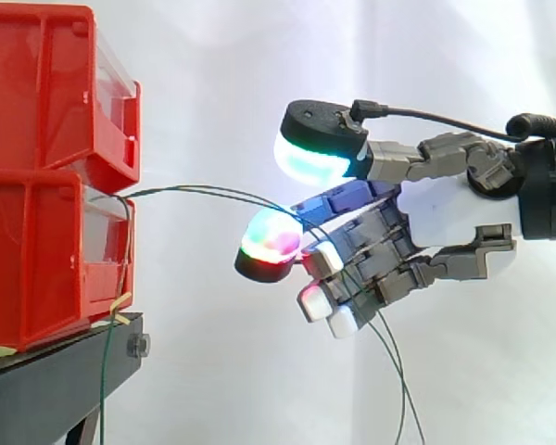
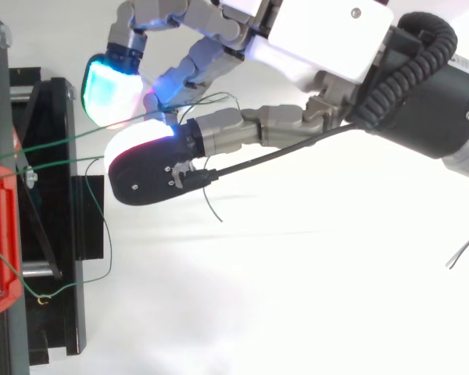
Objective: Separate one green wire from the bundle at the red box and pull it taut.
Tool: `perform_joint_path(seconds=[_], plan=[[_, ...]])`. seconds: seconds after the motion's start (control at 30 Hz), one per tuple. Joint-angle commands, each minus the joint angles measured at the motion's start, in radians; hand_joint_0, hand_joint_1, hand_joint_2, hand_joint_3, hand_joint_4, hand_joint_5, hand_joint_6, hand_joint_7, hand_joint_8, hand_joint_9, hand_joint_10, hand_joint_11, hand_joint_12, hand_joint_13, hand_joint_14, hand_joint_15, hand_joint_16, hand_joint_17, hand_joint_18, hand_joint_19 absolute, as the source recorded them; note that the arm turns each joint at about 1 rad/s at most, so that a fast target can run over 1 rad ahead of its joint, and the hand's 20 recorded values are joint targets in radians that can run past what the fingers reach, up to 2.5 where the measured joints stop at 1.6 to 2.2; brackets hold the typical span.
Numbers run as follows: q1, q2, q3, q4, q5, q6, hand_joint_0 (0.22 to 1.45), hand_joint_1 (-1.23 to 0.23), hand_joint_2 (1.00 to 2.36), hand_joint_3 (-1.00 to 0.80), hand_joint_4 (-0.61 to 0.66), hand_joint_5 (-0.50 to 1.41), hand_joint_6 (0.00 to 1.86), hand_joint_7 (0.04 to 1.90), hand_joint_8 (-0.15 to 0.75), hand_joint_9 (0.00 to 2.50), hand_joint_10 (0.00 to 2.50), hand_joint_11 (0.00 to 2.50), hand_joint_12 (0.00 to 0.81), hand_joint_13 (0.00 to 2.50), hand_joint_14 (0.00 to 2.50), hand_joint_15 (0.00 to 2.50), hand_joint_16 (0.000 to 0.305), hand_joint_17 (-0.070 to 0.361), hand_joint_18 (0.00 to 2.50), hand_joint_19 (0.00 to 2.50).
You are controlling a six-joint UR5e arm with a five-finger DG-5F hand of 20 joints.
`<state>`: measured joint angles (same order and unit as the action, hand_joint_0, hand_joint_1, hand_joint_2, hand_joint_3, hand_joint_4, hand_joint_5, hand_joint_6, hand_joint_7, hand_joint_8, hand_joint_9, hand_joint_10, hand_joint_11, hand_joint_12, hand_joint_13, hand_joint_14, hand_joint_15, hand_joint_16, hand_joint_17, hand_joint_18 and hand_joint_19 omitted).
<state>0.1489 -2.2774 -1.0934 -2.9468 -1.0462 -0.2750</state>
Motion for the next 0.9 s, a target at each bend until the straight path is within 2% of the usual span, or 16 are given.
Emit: perform_joint_path(seconds=[0.0, 0.13, 0.2, 0.3, 0.5, 0.77, 0.87], plan=[[0.0, 0.001, 0.0, 0.0, 0.0, -0.004, 0.49, -0.71, 1.0, -0.5, 0.24, -0.2, 0.5, 1.11, 0.346, 0.96, 0.02, 1.14, 0.446, 0.89, 0.02, 0.67, 0.068, 0.153, 0.78, 0.58], [0.0, 0.001, 0.0, 0.002, 0.0, -0.004, 0.56, -0.65, 1.0, -0.5, 0.23, -0.18, 0.5, 1.16, 0.334, 1.0, 0.02, 1.17, 0.426, 0.86, 0.02, 0.67, 0.063, 0.143, 0.75, 0.6], [0.0, 0.001, 0.0, 0.0, 0.0, -0.003, 0.61, -0.6, 1.0, -0.5, 0.2, -0.15, 0.5, 1.32, 0.334, 1.06, 0.02, 1.19, 0.423, 0.92, 0.02, 0.69, 0.061, 0.137, 0.79, 0.61], [0.0, 0.001, 0.0, -0.002, 0.002, -0.003, 0.64, -0.61, 1.0, -0.47, 0.2, -0.15, 0.52, 1.43, 0.331, 1.09, 0.02, 1.22, 0.418, 0.94, 0.02, 0.7, 0.06, 0.136, 0.81, 0.61], [0.012, 0.001, 0.0, -0.015, 0.005, 0.008, 0.66, -0.7, 1.01, -0.4, 0.21, -0.18, 0.67, 1.28, 0.318, 1.11, 0.02, 1.29, 0.412, 0.99, 0.02, 0.77, 0.06, 0.135, 0.82, 0.61], [0.02, 0.001, 0.0, -0.014, 0.005, 0.031, 0.68, -0.77, 1.0, -0.45, 0.21, -0.2, 0.71, 1.24, 0.314, 1.09, 0.02, 1.36, 0.392, 1.06, 0.03, 0.94, 0.06, 0.135, 0.83, 0.62], [0.027, 0.001, 0.0, -0.014, 0.005, 0.031, 0.68, -0.77, 1.0, -0.45, 0.2, -0.2, 0.72, 1.22, 0.31, 1.1, 0.02, 1.39, 0.389, 1.08, 0.03, 0.97, 0.06, 0.134, 0.84, 0.62]])
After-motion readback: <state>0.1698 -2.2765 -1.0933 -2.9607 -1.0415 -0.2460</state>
